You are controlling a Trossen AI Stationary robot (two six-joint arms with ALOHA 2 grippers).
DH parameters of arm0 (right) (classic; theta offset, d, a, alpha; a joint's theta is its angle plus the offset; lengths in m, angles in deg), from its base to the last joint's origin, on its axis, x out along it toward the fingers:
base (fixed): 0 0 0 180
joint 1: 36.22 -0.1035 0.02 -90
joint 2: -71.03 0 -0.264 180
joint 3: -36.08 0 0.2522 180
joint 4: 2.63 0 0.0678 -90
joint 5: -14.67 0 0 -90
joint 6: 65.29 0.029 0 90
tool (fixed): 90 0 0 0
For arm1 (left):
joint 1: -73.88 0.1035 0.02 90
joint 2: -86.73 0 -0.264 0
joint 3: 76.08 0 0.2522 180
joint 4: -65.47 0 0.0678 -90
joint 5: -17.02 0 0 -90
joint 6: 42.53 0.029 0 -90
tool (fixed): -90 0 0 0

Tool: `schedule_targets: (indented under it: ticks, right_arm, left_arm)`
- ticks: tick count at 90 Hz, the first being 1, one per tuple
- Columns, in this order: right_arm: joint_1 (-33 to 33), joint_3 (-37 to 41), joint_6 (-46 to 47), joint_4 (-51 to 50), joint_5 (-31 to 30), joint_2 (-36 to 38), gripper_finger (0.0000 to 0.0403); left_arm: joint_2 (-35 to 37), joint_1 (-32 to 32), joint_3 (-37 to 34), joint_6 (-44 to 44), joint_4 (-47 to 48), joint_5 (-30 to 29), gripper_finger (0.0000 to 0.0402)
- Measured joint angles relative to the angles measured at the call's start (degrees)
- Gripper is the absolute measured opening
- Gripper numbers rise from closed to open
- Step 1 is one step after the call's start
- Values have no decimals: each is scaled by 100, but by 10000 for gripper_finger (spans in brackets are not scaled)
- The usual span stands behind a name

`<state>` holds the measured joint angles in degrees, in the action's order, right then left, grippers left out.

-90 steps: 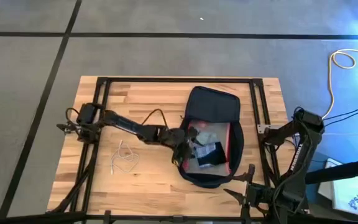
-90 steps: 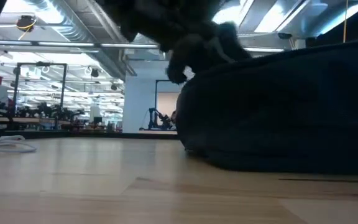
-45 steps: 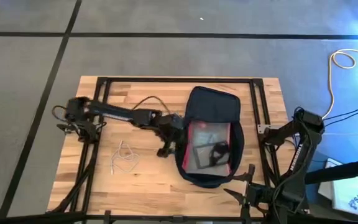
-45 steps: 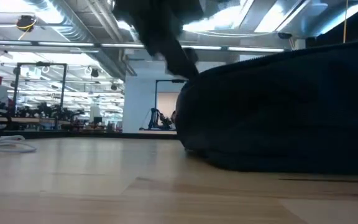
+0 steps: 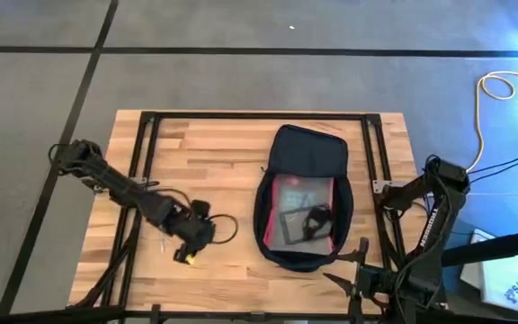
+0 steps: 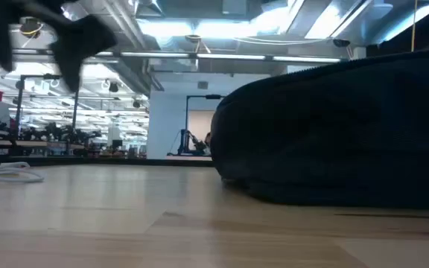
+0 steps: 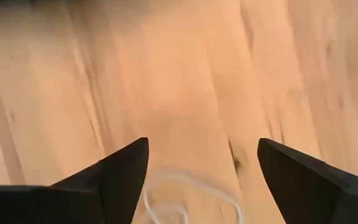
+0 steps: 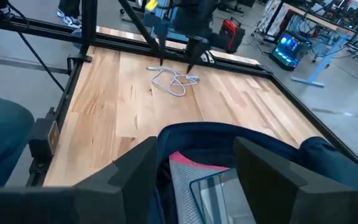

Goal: Unpack backpack
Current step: Put the white charger cable into the blue backpack

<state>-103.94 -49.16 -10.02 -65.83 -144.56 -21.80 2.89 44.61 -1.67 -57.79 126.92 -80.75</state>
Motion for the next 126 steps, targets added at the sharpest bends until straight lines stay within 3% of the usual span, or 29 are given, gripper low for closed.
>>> schedule_targets:
  ticks: [14, 42, 60, 90, 103, 126]
  right_arm:
    - [102, 0, 3, -21, 31, 0, 193]
    - [304, 0, 2, -76, 308, -2, 193]
    - [332, 0, 0, -115, 299, -2, 193]
    - [378, 0, -2, -132, 288, -2, 193]
    - [378, 0, -4, -138, 286, -2, 193]
    - [489, 0, -7, -167, 287, -2, 193]
  left_arm:
    - [40, -424, -480, -841, 84, -248, 285]
    - [40, -756, -1808, -1671, -359, -306, 285]
    - [48, -963, -1994, -1780, -538, -976, 285]
    - [88, -1048, -2497, -2035, -1104, -987, 278]
    - [118, -1040, -2493, -1997, -1145, -862, 230]
    - [507, -1033, -2551, -1887, -1200, -747, 78]
